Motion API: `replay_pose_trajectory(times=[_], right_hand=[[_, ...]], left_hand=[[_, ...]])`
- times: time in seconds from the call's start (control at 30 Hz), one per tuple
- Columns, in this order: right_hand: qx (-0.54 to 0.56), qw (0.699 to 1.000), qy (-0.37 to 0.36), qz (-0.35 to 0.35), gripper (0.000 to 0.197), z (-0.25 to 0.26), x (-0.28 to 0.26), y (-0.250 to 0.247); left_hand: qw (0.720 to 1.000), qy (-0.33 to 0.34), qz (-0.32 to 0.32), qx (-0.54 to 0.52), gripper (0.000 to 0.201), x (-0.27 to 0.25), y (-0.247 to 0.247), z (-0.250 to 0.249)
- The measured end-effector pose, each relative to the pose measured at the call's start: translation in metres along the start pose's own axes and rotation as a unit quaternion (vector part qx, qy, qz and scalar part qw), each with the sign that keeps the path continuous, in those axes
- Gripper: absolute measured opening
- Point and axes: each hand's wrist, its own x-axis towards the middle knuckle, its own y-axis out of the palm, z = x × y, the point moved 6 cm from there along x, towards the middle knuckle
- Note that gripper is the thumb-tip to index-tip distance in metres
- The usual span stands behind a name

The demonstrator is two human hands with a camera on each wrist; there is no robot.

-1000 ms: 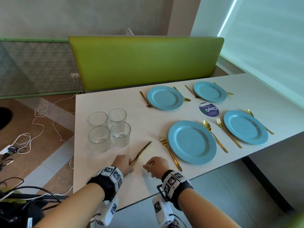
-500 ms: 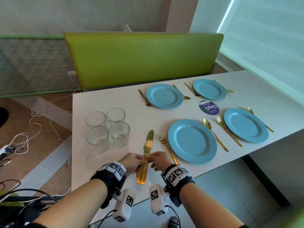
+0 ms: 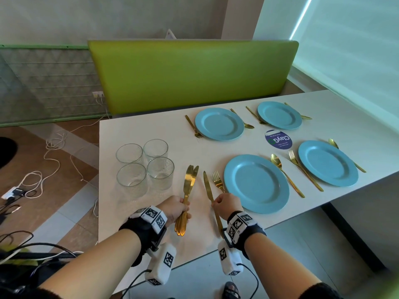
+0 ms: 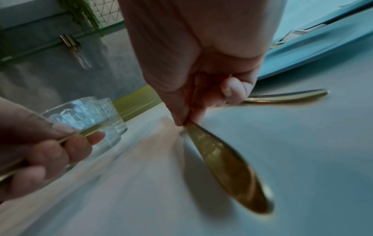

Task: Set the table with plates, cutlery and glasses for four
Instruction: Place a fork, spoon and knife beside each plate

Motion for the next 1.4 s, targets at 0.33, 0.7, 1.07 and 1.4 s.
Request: replay_pose_trajectory(times=[0.33, 0.7, 1.07, 1.4], right_hand=[[-0.083, 0.993, -0.004, -0.081, 0.024, 0.007, 0.005, 0.001], [-0.095, 0.99, -0.025, -0.096, 0.022, -0.006, -0.006, -0.003], [-0.094, 0.992, -0.015, -0.089, 0.021, -0.003, -0.001, -0.005], [-0.096, 0.991, 0.004, -0.088, 0.023, -0.007, 0.002, -0.008]], left_hand=[[1.0, 0.026, -0.014, -0.006, 0.018, 0.0, 0.003, -0.007], [0.999, 0.032, -0.009, -0.014, 0.022, 0.001, 0.007, -0.012], [0.999, 0.032, -0.019, -0.009, 0.024, 0.004, 0.007, -0.008], [0.999, 0.037, -0.016, -0.007, 0.012, 0.008, 0.003, -0.008]])
